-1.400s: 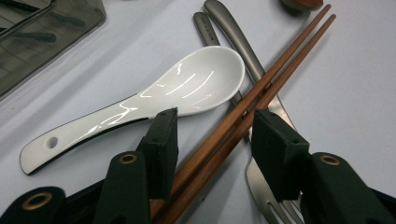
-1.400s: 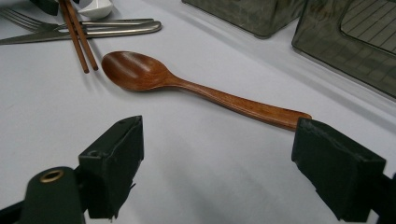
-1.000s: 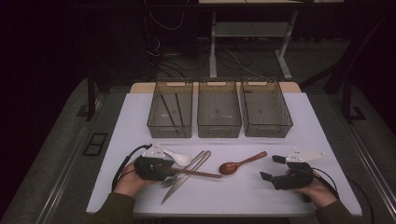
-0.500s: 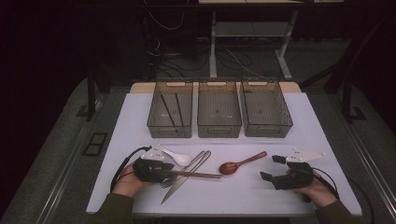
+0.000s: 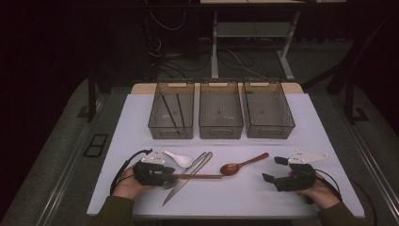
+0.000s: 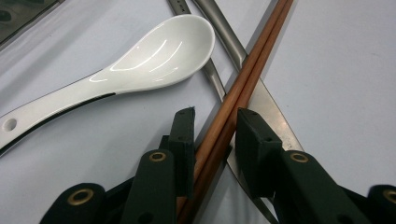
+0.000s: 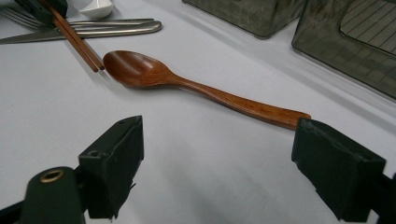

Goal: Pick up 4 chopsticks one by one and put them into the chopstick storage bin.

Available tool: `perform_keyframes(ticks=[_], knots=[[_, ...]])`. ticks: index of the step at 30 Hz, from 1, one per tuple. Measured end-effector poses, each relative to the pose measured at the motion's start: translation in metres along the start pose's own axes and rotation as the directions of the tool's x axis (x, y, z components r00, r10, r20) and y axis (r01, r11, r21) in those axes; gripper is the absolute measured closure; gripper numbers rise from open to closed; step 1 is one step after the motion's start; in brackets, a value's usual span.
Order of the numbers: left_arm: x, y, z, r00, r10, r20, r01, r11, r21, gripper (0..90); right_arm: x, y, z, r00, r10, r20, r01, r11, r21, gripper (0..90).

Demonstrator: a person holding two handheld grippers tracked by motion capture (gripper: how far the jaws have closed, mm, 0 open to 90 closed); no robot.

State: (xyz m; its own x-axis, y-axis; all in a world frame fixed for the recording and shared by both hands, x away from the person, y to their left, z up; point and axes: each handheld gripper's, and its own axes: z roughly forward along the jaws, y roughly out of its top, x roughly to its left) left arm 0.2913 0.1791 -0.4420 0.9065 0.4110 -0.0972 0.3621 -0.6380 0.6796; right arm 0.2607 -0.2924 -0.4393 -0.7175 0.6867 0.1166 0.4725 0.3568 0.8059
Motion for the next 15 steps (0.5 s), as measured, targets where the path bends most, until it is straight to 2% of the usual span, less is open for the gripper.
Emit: perform_keyframes(ticks=[15], knots=[[-0.0004, -0.0044, -0.0074, 0.9999, -0.009, -0.010, 0.009, 1.0000, -0.004, 70.0, 0.0001, -0.0001, -0.0002, 1.0000, -0.002, -0.002, 0.002, 1.000, 0.001, 16.7]])
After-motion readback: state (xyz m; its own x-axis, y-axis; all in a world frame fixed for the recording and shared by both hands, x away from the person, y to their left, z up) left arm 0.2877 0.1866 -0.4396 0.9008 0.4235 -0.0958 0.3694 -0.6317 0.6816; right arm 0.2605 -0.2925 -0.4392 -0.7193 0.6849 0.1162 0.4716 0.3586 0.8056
